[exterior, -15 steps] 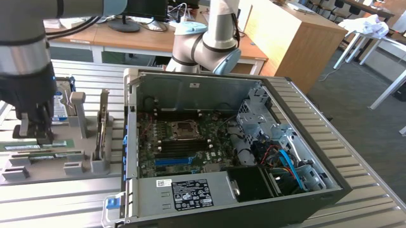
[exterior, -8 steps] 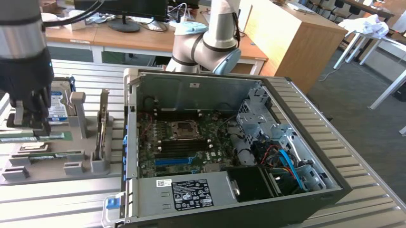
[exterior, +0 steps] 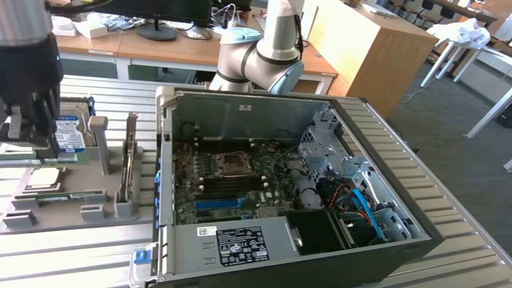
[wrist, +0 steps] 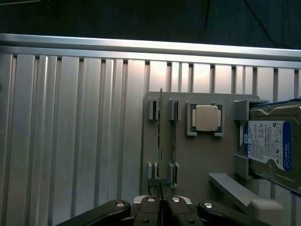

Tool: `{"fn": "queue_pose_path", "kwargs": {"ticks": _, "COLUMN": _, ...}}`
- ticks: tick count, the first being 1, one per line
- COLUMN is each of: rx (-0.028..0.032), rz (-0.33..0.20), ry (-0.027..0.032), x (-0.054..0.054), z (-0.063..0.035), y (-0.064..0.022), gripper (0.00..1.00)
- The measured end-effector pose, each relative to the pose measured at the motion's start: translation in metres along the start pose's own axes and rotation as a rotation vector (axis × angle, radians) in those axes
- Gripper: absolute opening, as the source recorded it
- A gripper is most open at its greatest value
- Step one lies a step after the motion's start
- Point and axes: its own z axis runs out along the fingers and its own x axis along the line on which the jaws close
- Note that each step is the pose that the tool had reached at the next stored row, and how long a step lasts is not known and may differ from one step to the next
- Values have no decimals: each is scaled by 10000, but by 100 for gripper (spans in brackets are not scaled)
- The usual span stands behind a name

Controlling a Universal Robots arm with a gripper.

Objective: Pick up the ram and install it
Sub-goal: 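Pick up the ram and move it above insertion slot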

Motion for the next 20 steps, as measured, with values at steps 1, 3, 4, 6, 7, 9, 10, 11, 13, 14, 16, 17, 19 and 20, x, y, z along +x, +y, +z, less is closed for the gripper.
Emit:
{"fn": "queue_pose_path", "kwargs": {"ticks": 1, "rx": 0, "rz": 0, "ry": 1, "x": 0, "z": -28, "y": 0, "gripper": 12}}
{"fn": "queue_pose_path", "kwargs": {"ticks": 3, "rx": 0, "rz": 1, "ry": 2, "x": -2, "z": -82, "y": 1, "gripper": 12}}
{"fn": "queue_pose_path", "kwargs": {"ticks": 4, "rx": 0, "rz": 0, "ry": 3, "x": -2, "z": -110, "y": 2, "gripper": 12}}
{"fn": "queue_pose_path", "kwargs": {"ticks": 6, "rx": 0, "rz": 0, "ry": 4, "x": -3, "z": -165, "y": 2, "gripper": 12}}
{"fn": "queue_pose_path", "kwargs": {"ticks": 7, "rx": 0, "rz": 0, "ry": 5, "x": -3, "z": -192, "y": 3, "gripper": 12}}
{"fn": "queue_pose_path", "kwargs": {"ticks": 9, "rx": 1, "rz": 0, "ry": 7, "x": -5, "z": -246, "y": 4, "gripper": 12}}
{"fn": "queue_pose_path", "kwargs": {"ticks": 10, "rx": 0, "rz": 0, "ry": 9, "x": -5, "z": -275, "y": 5, "gripper": 12}}
{"fn": "queue_pose_path", "kwargs": {"ticks": 11, "rx": -1, "rz": 0, "ry": 11, "x": -5, "z": -304, "y": 6, "gripper": 12}}
{"fn": "queue_pose_path", "kwargs": {"ticks": 13, "rx": 0, "rz": 0, "ry": 15, "x": -7, "z": -362, "y": 7, "gripper": 12}}
{"fn": "queue_pose_path", "kwargs": {"ticks": 14, "rx": -1, "rz": 1, "ry": 15, "x": -7, "z": -389, "y": 9, "gripper": 12}}
{"fn": "queue_pose_path", "kwargs": {"ticks": 16, "rx": -1, "rz": 1, "ry": 16, "x": -8, "z": -440, "y": 11, "gripper": 12}}
{"fn": "queue_pose_path", "kwargs": {"ticks": 17, "rx": 0, "rz": 1, "ry": 16, "x": -9, "z": -462, "y": 12, "gripper": 12}}
{"fn": "queue_pose_path", "kwargs": {"ticks": 19, "rx": 0, "rz": 1, "ry": 16, "x": -9, "z": -502, "y": 13, "gripper": 12}}
{"fn": "queue_pose_path", "kwargs": {"ticks": 20, "rx": 0, "rz": 1, "ry": 17, "x": -10, "z": -528, "y": 14, "gripper": 12}}
